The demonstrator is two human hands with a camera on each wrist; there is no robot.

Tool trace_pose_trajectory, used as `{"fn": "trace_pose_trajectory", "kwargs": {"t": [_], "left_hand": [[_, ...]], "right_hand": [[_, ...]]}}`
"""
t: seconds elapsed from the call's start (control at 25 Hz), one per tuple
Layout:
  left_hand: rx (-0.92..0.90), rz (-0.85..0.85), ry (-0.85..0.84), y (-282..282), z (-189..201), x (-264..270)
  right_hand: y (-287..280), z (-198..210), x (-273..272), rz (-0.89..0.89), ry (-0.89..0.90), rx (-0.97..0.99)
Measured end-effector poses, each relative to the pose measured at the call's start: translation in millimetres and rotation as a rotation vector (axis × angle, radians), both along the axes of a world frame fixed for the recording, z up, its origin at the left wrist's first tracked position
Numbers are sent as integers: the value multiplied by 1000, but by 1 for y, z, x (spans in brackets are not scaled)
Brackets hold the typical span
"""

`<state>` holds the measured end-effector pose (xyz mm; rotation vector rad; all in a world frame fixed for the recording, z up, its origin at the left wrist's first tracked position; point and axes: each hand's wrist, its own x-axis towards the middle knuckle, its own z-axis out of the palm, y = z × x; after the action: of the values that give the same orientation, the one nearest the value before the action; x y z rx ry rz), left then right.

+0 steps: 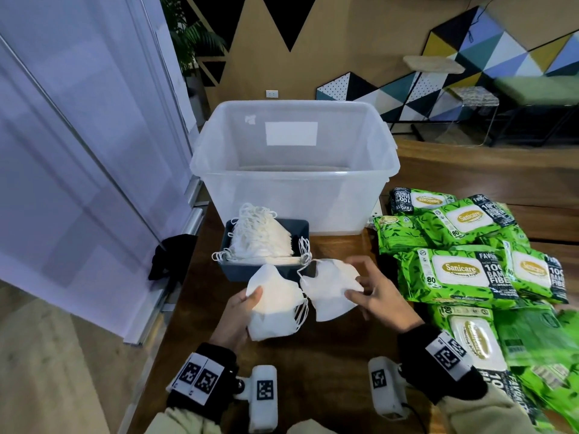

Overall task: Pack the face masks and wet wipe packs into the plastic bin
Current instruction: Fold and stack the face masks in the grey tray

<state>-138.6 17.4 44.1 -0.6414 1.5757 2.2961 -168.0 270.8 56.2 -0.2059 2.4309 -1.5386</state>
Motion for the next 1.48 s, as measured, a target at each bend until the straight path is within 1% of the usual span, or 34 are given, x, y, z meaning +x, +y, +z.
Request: {"fn": "trace_pose_trajectory", "kwargs": {"t": [0.12, 0.2, 0.28, 0.32, 0.4, 0.48, 0.52, 0.56, 0.6, 0.68, 0.72, 0.76, 0.8, 0.88, 0.92, 0.96, 1.0, 1.04, 1.12, 1.16, 1.2, 1.28, 1.36, 1.4, 1.48], "left_hand": [[27, -16, 44, 1, 3, 5], [25, -12, 49, 2, 2, 6], [8, -1, 40, 3, 1, 5], [-4, 7, 39, 4, 2, 3], [-25, 25, 42, 4, 4, 1], [-45, 33, 57, 2, 4, -1], [-54, 33, 65, 2, 3, -2], [-62, 34, 72, 0, 2, -3], [-71, 32, 74, 0, 2, -4], [-90, 15, 74, 0, 2, -6], [-95, 4, 73, 1, 1, -7], [-95, -2, 73, 2, 1, -7], [-94, -7, 75, 2, 0, -7], [-90, -3, 80, 3, 0, -8], [-89, -5, 83, 3, -1, -8], [-93, -13, 85, 3, -2, -8], [-91, -28, 89, 3, -3, -8], [-93, -45, 90, 4, -4, -8], [-100, -101, 106, 7, -6, -8], [-103, -128, 111, 10, -6, -6], [-99, -147, 115, 12, -4, -5], [-61, -154, 115, 19, 0, -1], [-30, -112, 94, 21, 2, 2], [-11, -87, 68, 22, 4, 2], [2, -66, -7, 22, 5, -1]], "right_hand": [[1, 18, 12, 42, 36, 28], [0, 23, 17, 66, 53, -26], [-4, 22, 23, 32, -6, -178], [-8, 20, 24, 13, -33, -215], [-12, 13, 27, 7, -99, -200], [-13, 9, 30, 108, -217, -174], [-15, 8, 33, 210, -234, -106], [-17, 6, 35, 296, -174, 41], [-19, 4, 37, 335, -80, 215], [-24, 9, 37, 313, 108, 502], [-25, 10, 37, 316, 199, 600], [-26, 10, 36, 344, 293, 653], [-24, 8, 33, 377, 383, 663], [-20, 6, 27, 416, 499, 611], [-19, 4, 24, 433, 512, 592], [-21, 4, 20, 451, 486, 550], [-24, 2, 17, 467, 420, 486], [-29, 3, 16, 467, 315, 398], [-42, 10, 12, 388, 68, 175], [-48, 12, 9, 333, 13, 92], [-55, 13, 5, 274, 14, 55], [-65, 11, -3, 146, 50, 54], [-74, 11, -9, 25, 93, 58], [-77, 9, -10, -11, 102, 58], [-82, 8, -10, -26, 101, 75]]}}
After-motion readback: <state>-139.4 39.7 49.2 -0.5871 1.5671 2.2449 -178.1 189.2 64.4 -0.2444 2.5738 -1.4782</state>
